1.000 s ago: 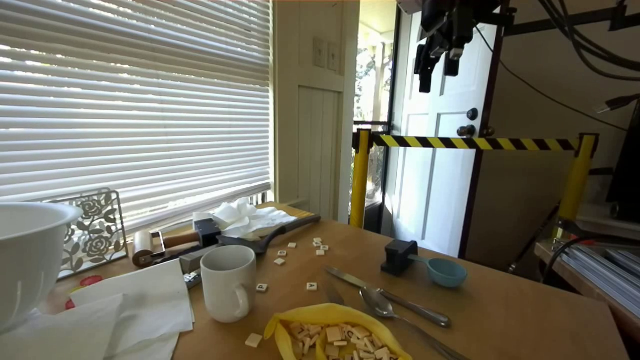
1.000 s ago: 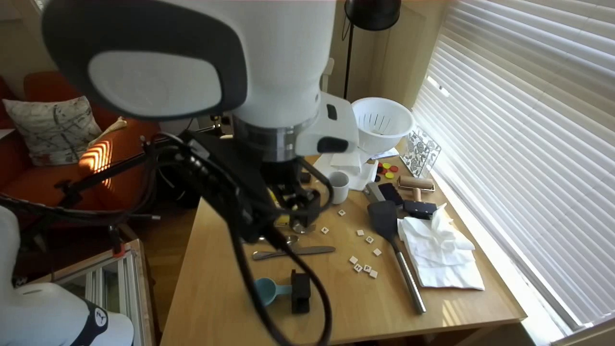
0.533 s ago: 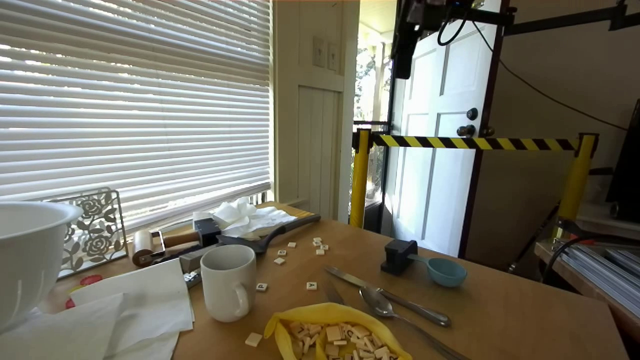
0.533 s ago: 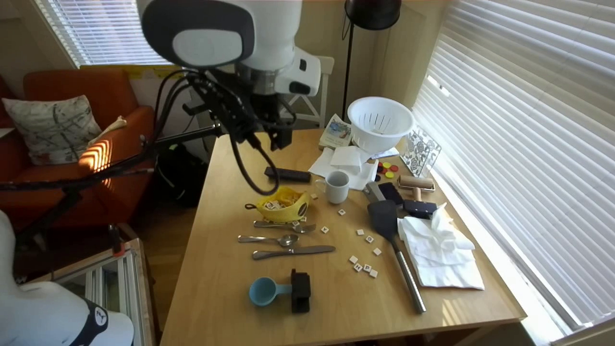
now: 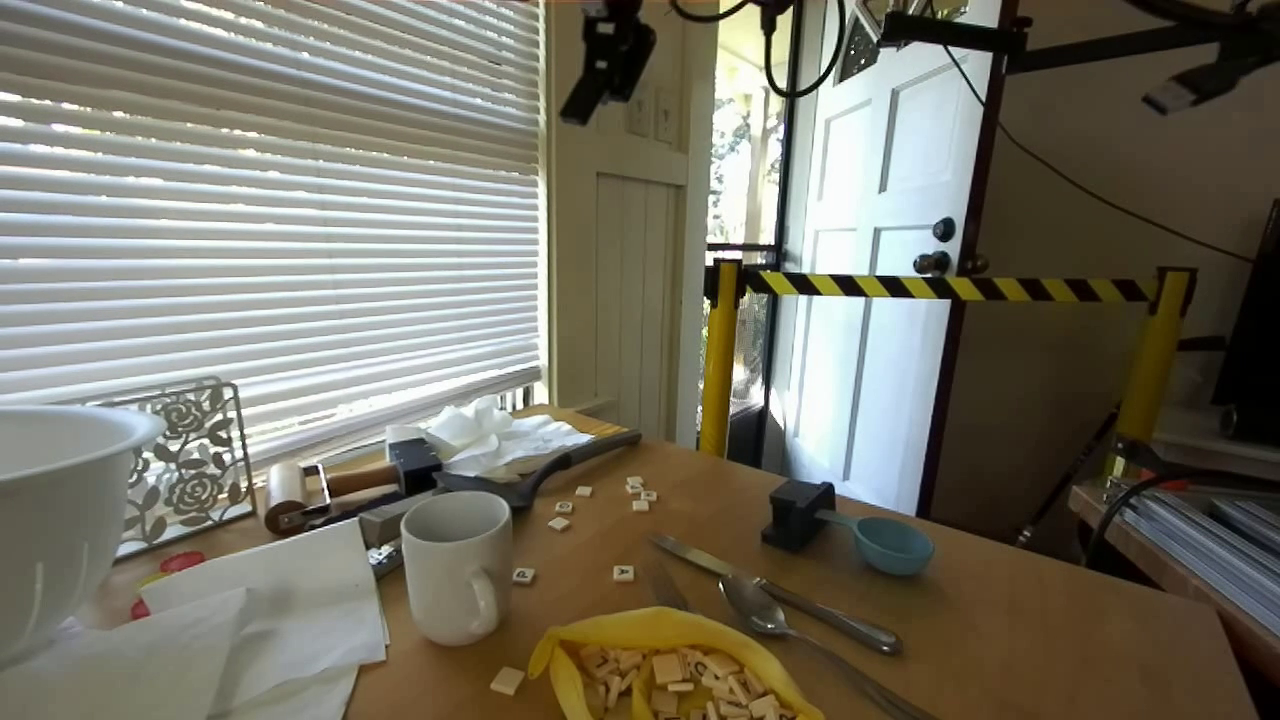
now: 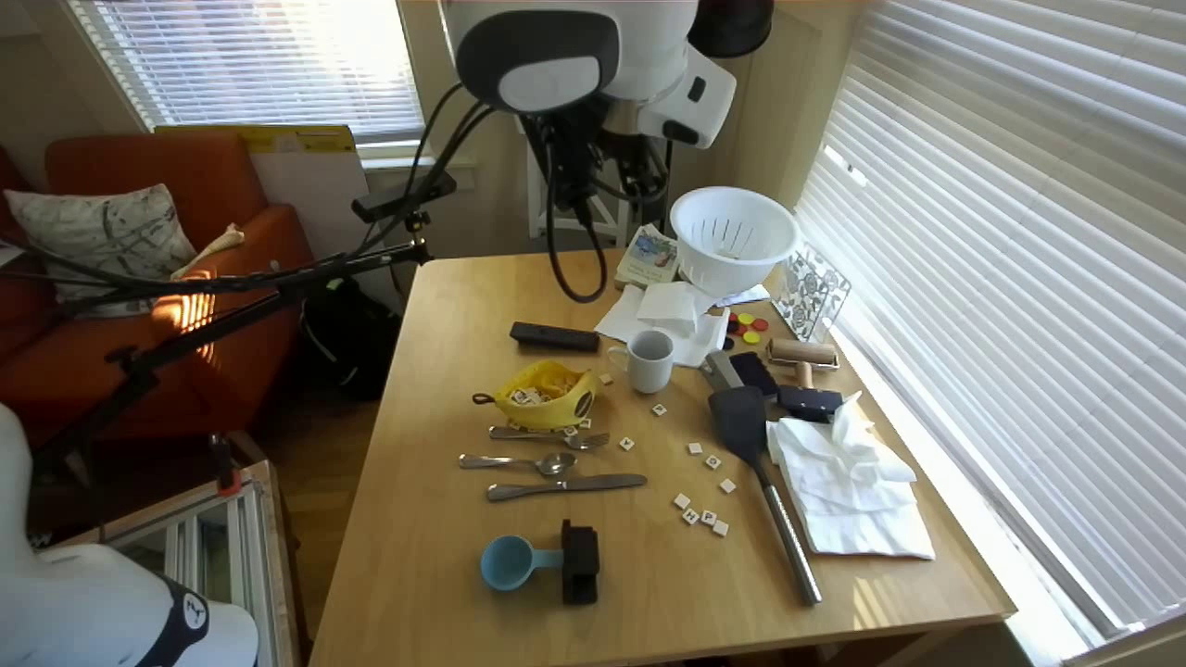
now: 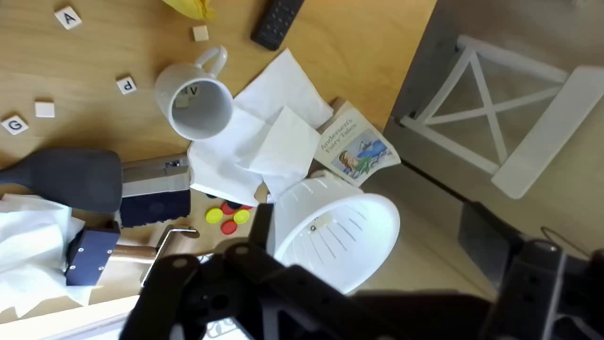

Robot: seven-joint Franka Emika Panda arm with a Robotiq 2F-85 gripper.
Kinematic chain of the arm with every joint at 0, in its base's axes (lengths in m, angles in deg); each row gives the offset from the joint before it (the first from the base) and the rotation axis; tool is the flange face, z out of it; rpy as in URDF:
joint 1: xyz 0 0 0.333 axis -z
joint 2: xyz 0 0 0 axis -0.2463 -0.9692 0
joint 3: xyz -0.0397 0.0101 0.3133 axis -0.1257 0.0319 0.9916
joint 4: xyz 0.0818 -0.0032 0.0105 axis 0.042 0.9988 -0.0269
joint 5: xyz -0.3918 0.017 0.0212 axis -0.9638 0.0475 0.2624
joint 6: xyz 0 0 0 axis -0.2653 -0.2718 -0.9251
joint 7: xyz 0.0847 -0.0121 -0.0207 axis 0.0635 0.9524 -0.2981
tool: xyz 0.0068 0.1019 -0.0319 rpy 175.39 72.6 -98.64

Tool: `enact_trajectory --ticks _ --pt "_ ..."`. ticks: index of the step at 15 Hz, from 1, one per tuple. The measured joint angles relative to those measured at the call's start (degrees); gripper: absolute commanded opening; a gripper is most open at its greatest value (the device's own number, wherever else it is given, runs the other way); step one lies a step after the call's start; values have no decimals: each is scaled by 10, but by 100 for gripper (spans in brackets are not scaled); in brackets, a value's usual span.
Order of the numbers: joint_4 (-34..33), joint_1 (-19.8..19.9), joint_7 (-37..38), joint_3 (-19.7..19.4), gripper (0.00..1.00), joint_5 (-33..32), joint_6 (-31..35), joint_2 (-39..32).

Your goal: Move the colander

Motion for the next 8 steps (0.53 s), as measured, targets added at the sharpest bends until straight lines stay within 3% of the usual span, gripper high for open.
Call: enact_trajectory --ticks 8 --pt "-125 -8 208 57 100 7 240 -191"
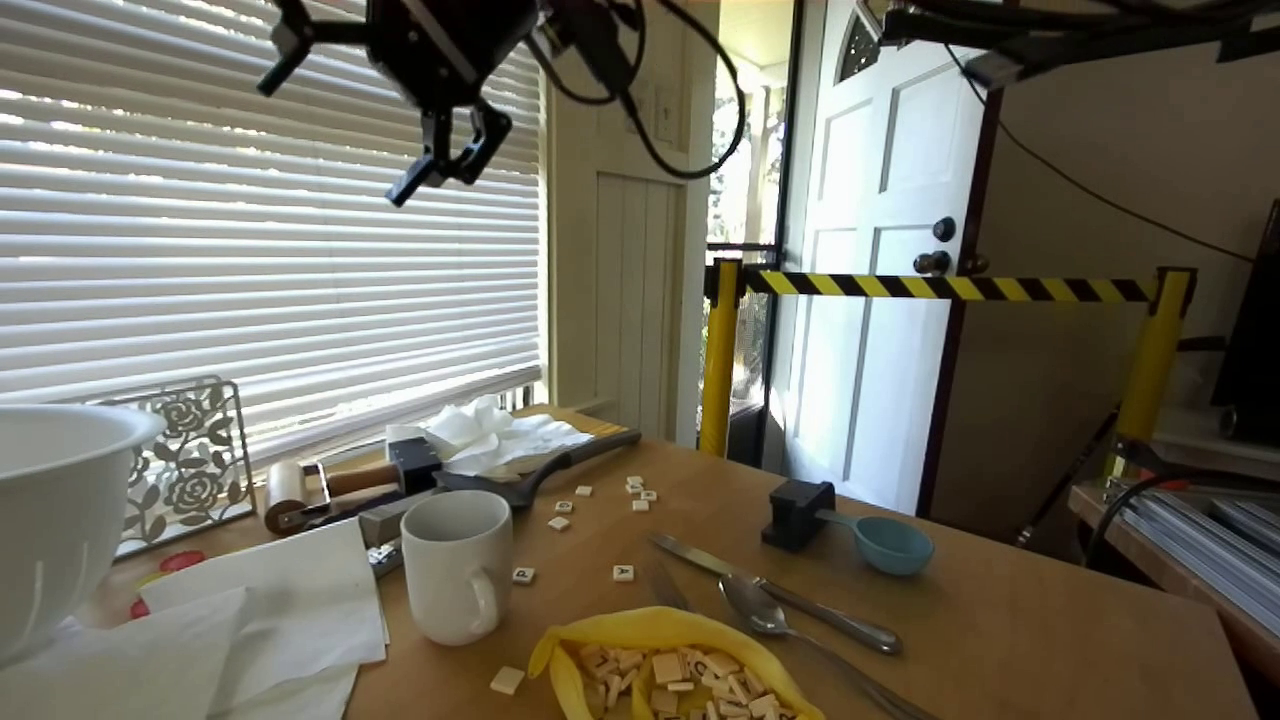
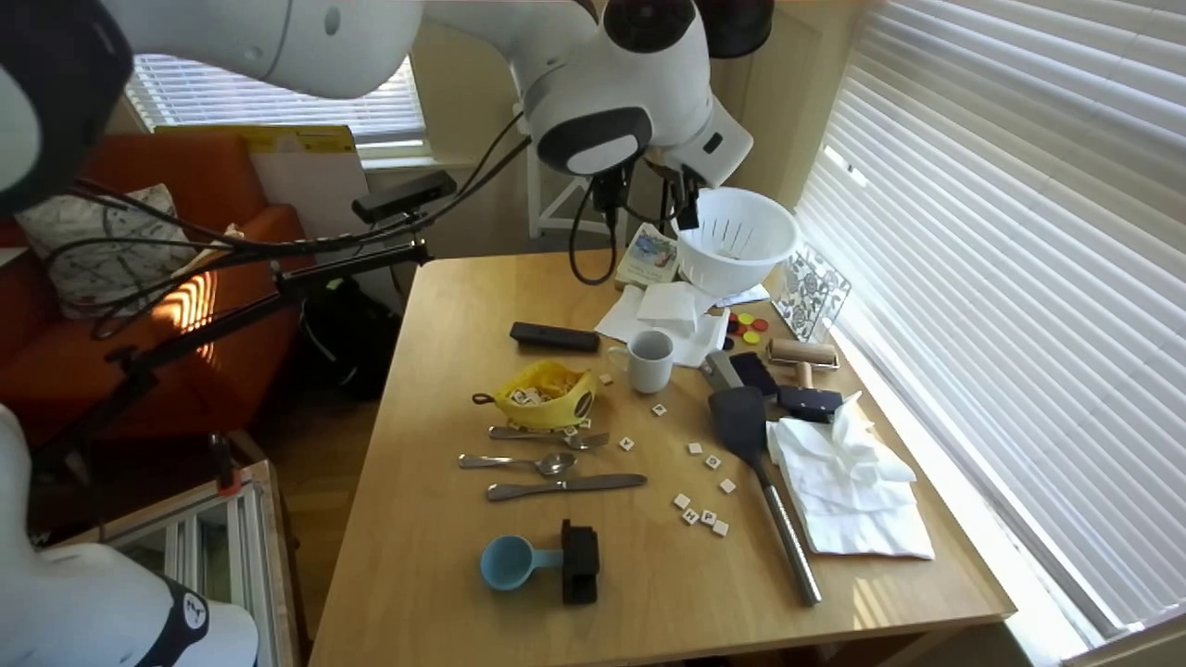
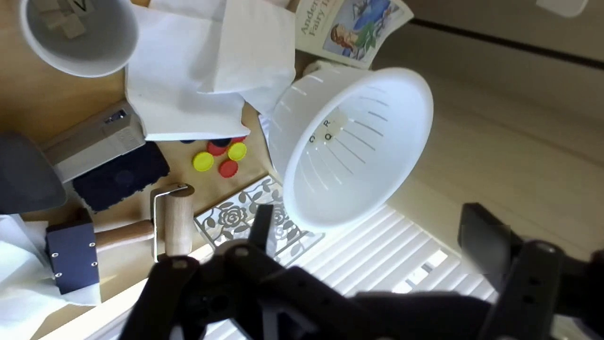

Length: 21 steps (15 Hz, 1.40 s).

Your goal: Move the colander

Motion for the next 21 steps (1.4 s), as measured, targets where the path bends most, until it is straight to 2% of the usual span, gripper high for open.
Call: enact_trajectory --ticks 3,5,15,21 --pt "-49 -2 73 -3 100 -4 50 -61" --pt "-76 -4 106 -6 100 -17 48 -94" --pt "-80 -2 108 -4 100 -21 49 -100" --pt "-122 30 79 64 100 0 44 -128"
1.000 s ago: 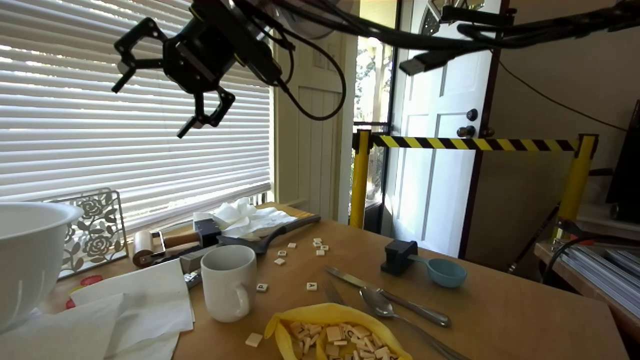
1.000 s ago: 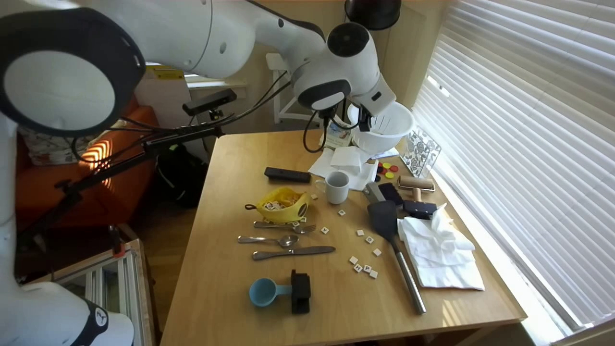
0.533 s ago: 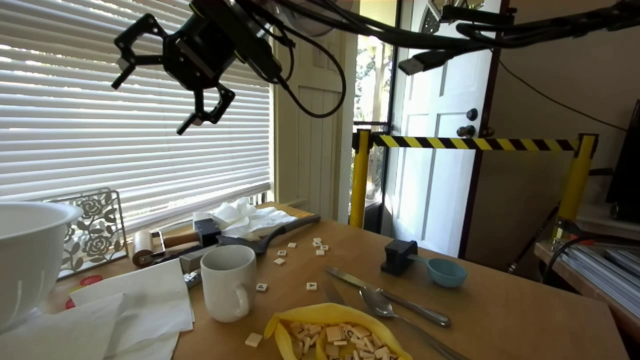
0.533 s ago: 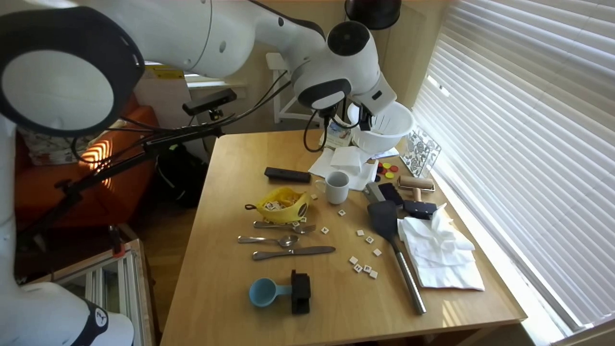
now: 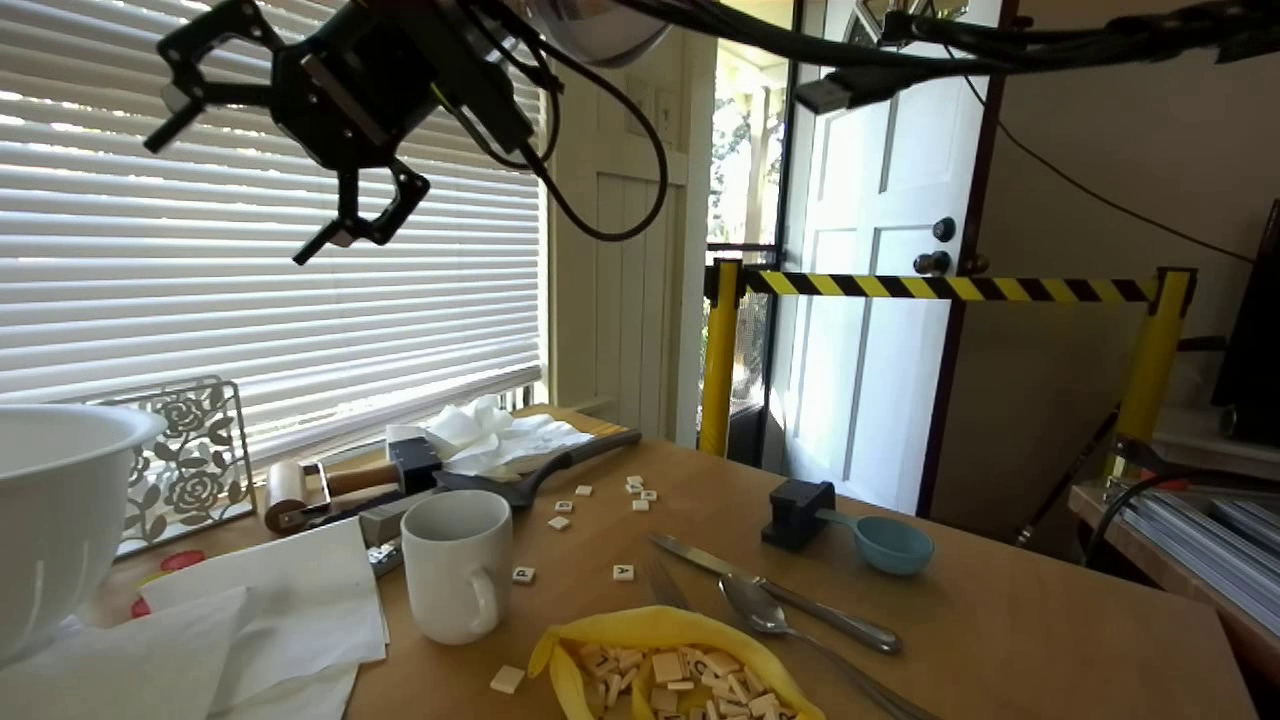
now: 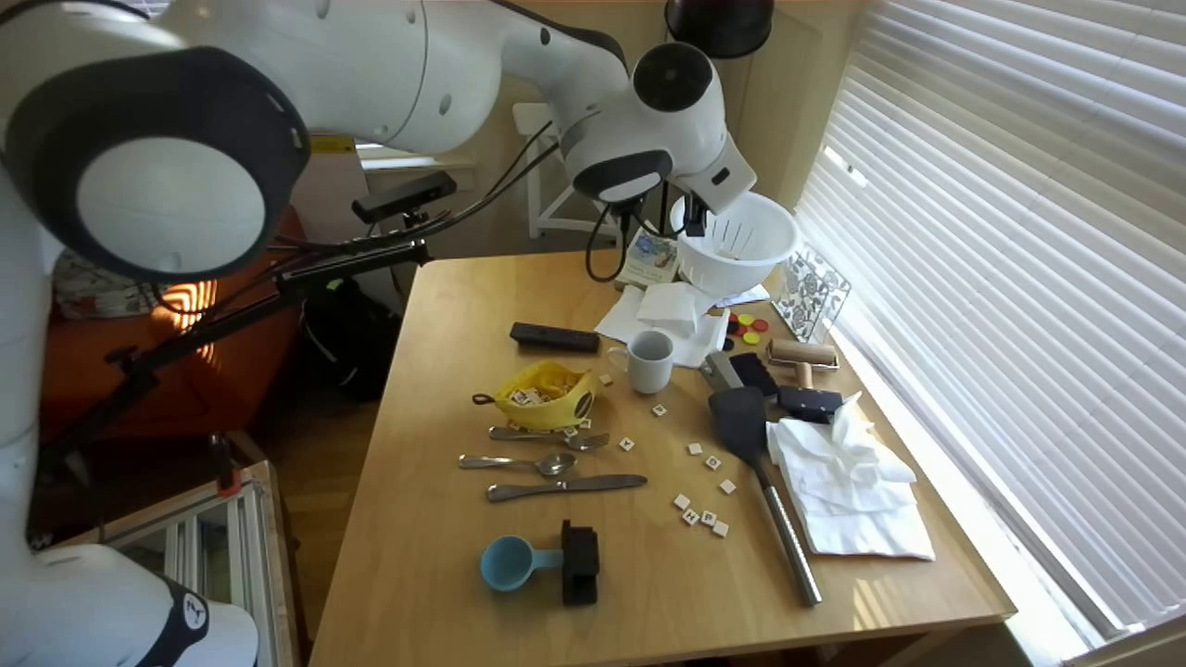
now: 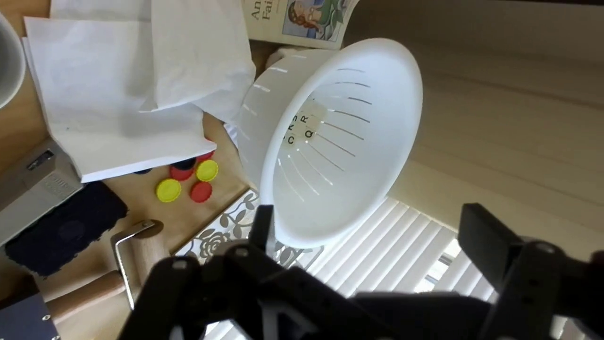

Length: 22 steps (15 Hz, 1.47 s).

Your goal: Move the colander

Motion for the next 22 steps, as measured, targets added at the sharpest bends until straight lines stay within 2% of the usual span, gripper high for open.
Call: enact_trajectory --ticks 5,14,18,22 --pt "-71 3 -1 8 100 0 -38 -70" --pt "-247 0 5 18 100 -1 -97 -214" --pt "-309 -10 41 9 100 -5 -97 -263" --pt "-354 -32 108 -20 100 -25 -96 -298"
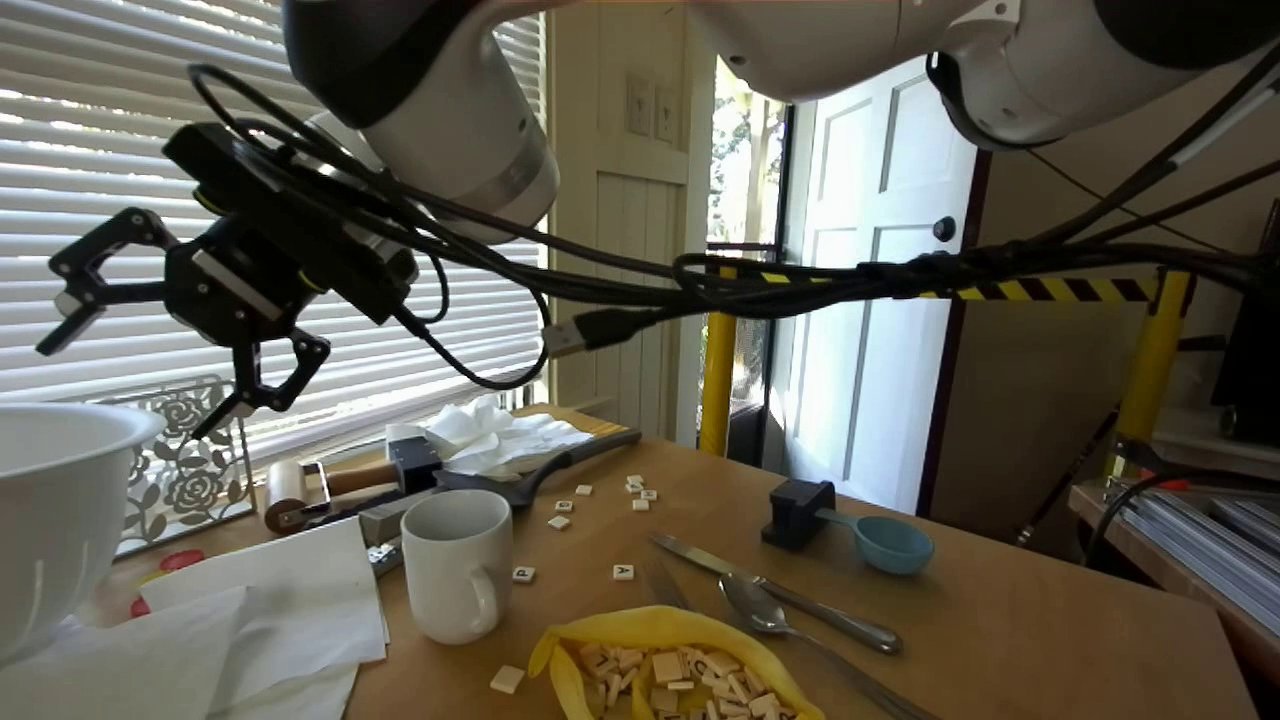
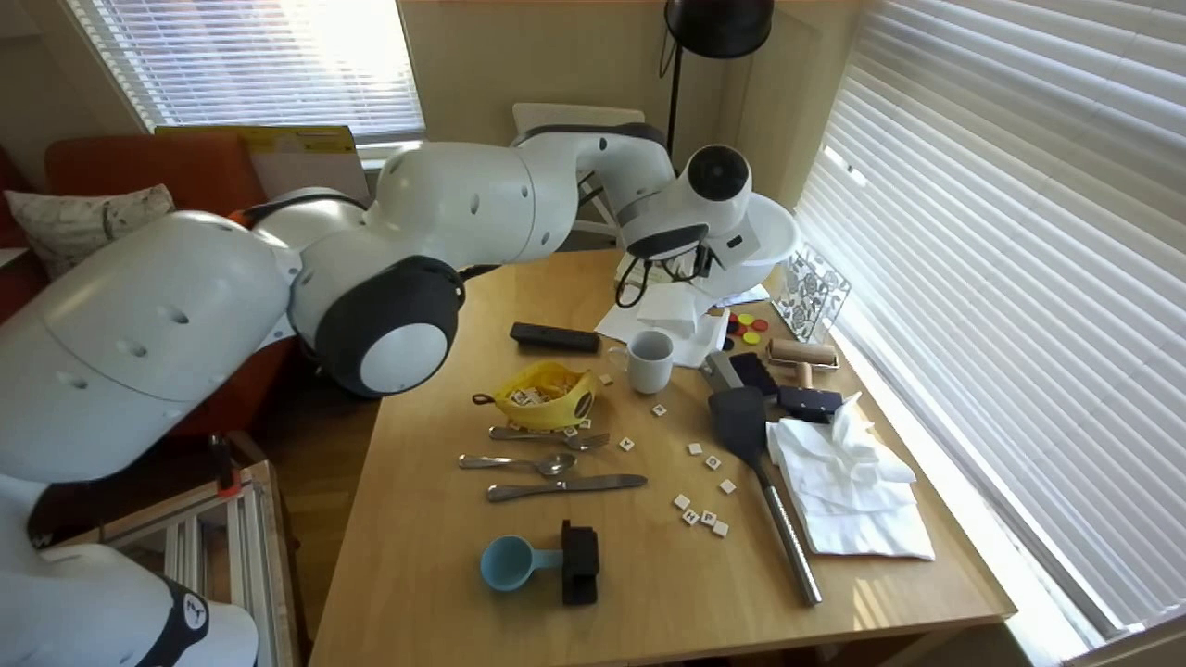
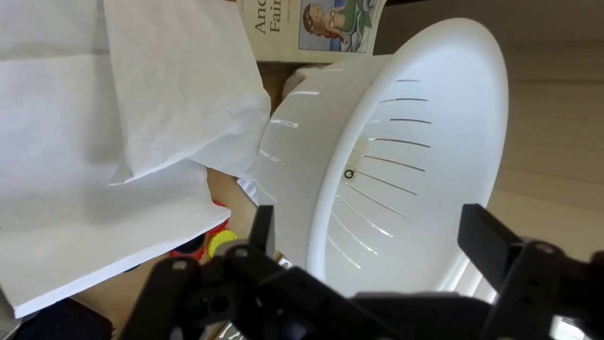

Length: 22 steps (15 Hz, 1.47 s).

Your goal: Move the colander

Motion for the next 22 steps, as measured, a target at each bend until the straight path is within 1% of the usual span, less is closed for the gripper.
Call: enact_trajectory --ticks 2,7,11,13,15,17,18,19,20,21,22 --pt "-19 -15 43 -21 100 -19 0 -14" --pt "-54 -58 155 -102 100 -53 -1 -41" --pt "-72 -78 207 -149 99 -71 -13 -57" --pt "-81 -83 217 -164 94 -74 -28 -64" --pt "-90 -85 221 -174 84 -74 -43 -69" --pt "-96 -87 221 -180 64 -74 -57 -73" --pt "-99 -87 221 -182 59 -74 -63 -74" --pt "-102 -88 221 -184 59 -74 -70 -75" --pt "-106 -88 221 -186 55 -74 -75 -76" --pt "-108 -88 221 -187 55 -74 -79 -77" --pt "-110 -86 225 -180 55 -91 -80 -77"
